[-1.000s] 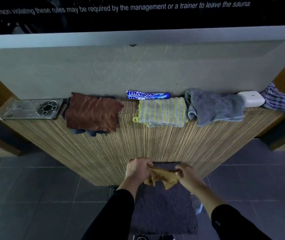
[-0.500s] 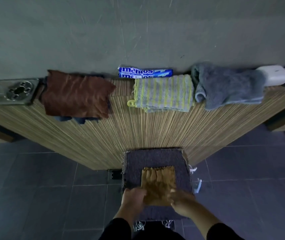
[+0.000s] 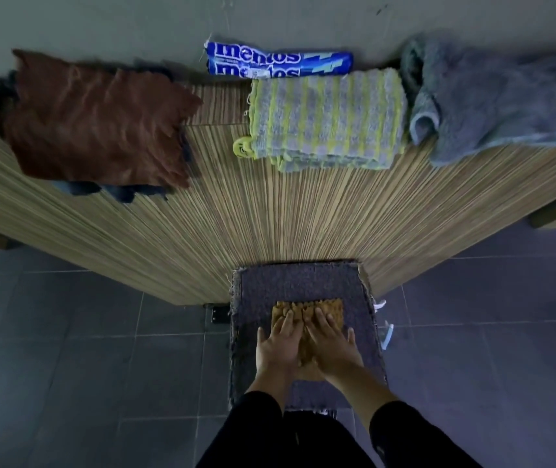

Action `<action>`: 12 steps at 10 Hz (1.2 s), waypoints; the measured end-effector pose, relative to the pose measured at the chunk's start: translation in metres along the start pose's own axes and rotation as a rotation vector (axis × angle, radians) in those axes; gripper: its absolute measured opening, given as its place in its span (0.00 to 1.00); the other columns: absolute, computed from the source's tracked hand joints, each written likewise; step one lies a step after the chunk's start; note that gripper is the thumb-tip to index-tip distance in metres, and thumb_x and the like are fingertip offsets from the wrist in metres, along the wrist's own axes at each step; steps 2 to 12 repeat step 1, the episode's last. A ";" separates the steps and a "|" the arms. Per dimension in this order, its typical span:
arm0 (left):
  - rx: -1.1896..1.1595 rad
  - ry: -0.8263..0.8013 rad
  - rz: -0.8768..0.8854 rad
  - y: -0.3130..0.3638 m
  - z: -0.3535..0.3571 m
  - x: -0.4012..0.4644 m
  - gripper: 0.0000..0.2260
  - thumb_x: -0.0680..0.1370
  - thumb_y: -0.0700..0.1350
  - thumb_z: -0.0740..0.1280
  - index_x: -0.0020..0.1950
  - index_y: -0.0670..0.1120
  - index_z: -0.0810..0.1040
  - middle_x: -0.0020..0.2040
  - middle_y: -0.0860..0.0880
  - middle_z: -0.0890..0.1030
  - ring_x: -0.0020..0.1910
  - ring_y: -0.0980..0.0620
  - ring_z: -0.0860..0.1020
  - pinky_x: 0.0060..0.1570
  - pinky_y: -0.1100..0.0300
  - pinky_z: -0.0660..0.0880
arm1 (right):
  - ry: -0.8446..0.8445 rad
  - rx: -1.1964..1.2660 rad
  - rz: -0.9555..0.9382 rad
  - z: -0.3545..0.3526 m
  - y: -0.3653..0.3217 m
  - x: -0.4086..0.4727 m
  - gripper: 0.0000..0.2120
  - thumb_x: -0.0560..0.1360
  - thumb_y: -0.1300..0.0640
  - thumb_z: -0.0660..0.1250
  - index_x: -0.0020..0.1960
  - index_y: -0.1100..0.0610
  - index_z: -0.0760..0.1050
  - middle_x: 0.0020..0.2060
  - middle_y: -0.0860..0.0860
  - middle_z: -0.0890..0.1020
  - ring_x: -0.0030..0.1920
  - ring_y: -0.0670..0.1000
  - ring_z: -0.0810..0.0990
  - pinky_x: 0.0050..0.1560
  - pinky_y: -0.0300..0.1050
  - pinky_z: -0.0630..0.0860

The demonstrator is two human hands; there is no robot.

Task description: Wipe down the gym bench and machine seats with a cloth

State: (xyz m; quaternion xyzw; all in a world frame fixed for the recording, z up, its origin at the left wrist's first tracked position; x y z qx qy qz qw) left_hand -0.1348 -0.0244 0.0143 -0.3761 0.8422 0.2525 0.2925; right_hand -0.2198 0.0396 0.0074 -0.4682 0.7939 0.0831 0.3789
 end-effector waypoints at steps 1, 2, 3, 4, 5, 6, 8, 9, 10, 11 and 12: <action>-0.042 0.098 0.004 0.006 -0.026 -0.012 0.27 0.82 0.46 0.58 0.79 0.51 0.51 0.80 0.51 0.48 0.78 0.50 0.52 0.74 0.44 0.54 | 0.051 0.100 -0.005 -0.018 -0.002 -0.008 0.30 0.80 0.59 0.54 0.77 0.50 0.45 0.77 0.47 0.43 0.77 0.50 0.45 0.74 0.56 0.48; -0.042 0.098 0.004 0.006 -0.026 -0.012 0.27 0.82 0.46 0.58 0.79 0.51 0.51 0.80 0.51 0.48 0.78 0.50 0.52 0.74 0.44 0.54 | 0.051 0.100 -0.005 -0.018 -0.002 -0.008 0.30 0.80 0.59 0.54 0.77 0.50 0.45 0.77 0.47 0.43 0.77 0.50 0.45 0.74 0.56 0.48; -0.042 0.098 0.004 0.006 -0.026 -0.012 0.27 0.82 0.46 0.58 0.79 0.51 0.51 0.80 0.51 0.48 0.78 0.50 0.52 0.74 0.44 0.54 | 0.051 0.100 -0.005 -0.018 -0.002 -0.008 0.30 0.80 0.59 0.54 0.77 0.50 0.45 0.77 0.47 0.43 0.77 0.50 0.45 0.74 0.56 0.48; -0.042 0.098 0.004 0.006 -0.026 -0.012 0.27 0.82 0.46 0.58 0.79 0.51 0.51 0.80 0.51 0.48 0.78 0.50 0.52 0.74 0.44 0.54 | 0.051 0.100 -0.005 -0.018 -0.002 -0.008 0.30 0.80 0.59 0.54 0.77 0.50 0.45 0.77 0.47 0.43 0.77 0.50 0.45 0.74 0.56 0.48; -0.042 0.098 0.004 0.006 -0.026 -0.012 0.27 0.82 0.46 0.58 0.79 0.51 0.51 0.80 0.51 0.48 0.78 0.50 0.52 0.74 0.44 0.54 | 0.051 0.100 -0.005 -0.018 -0.002 -0.008 0.30 0.80 0.59 0.54 0.77 0.50 0.45 0.77 0.47 0.43 0.77 0.50 0.45 0.74 0.56 0.48; -0.042 0.098 0.004 0.006 -0.026 -0.012 0.27 0.82 0.46 0.58 0.79 0.51 0.51 0.80 0.51 0.48 0.78 0.50 0.52 0.74 0.44 0.54 | 0.051 0.100 -0.005 -0.018 -0.002 -0.008 0.30 0.80 0.59 0.54 0.77 0.50 0.45 0.77 0.47 0.43 0.77 0.50 0.45 0.74 0.56 0.48; -0.042 0.098 0.004 0.006 -0.026 -0.012 0.27 0.82 0.46 0.58 0.79 0.51 0.51 0.80 0.51 0.48 0.78 0.50 0.52 0.74 0.44 0.54 | 0.051 0.100 -0.005 -0.018 -0.002 -0.008 0.30 0.80 0.59 0.54 0.77 0.50 0.45 0.77 0.47 0.43 0.77 0.50 0.45 0.74 0.56 0.48; -0.042 0.098 0.004 0.006 -0.026 -0.012 0.27 0.82 0.46 0.58 0.79 0.51 0.51 0.80 0.51 0.48 0.78 0.50 0.52 0.74 0.44 0.54 | 0.051 0.100 -0.005 -0.018 -0.002 -0.008 0.30 0.80 0.59 0.54 0.77 0.50 0.45 0.77 0.47 0.43 0.77 0.50 0.45 0.74 0.56 0.48; -0.042 0.098 0.004 0.006 -0.026 -0.012 0.27 0.82 0.46 0.58 0.79 0.51 0.51 0.80 0.51 0.48 0.78 0.50 0.52 0.74 0.44 0.54 | 0.051 0.100 -0.005 -0.018 -0.002 -0.008 0.30 0.80 0.59 0.54 0.77 0.50 0.45 0.77 0.47 0.43 0.77 0.50 0.45 0.74 0.56 0.48; -0.042 0.098 0.004 0.006 -0.026 -0.012 0.27 0.82 0.46 0.58 0.79 0.51 0.51 0.80 0.51 0.48 0.78 0.50 0.52 0.74 0.44 0.54 | 0.051 0.100 -0.005 -0.018 -0.002 -0.008 0.30 0.80 0.59 0.54 0.77 0.50 0.45 0.77 0.47 0.43 0.77 0.50 0.45 0.74 0.56 0.48; -0.042 0.098 0.004 0.006 -0.026 -0.012 0.27 0.82 0.46 0.58 0.79 0.51 0.51 0.80 0.51 0.48 0.78 0.50 0.52 0.74 0.44 0.54 | 0.051 0.100 -0.005 -0.018 -0.002 -0.008 0.30 0.80 0.59 0.54 0.77 0.50 0.45 0.77 0.47 0.43 0.77 0.50 0.45 0.74 0.56 0.48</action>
Point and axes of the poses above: each hand's wrist, its own x-axis towards the middle knuckle, its own z-axis out of the palm, y = z × x, the point moved 7 cm from there along x, towards the middle knuckle
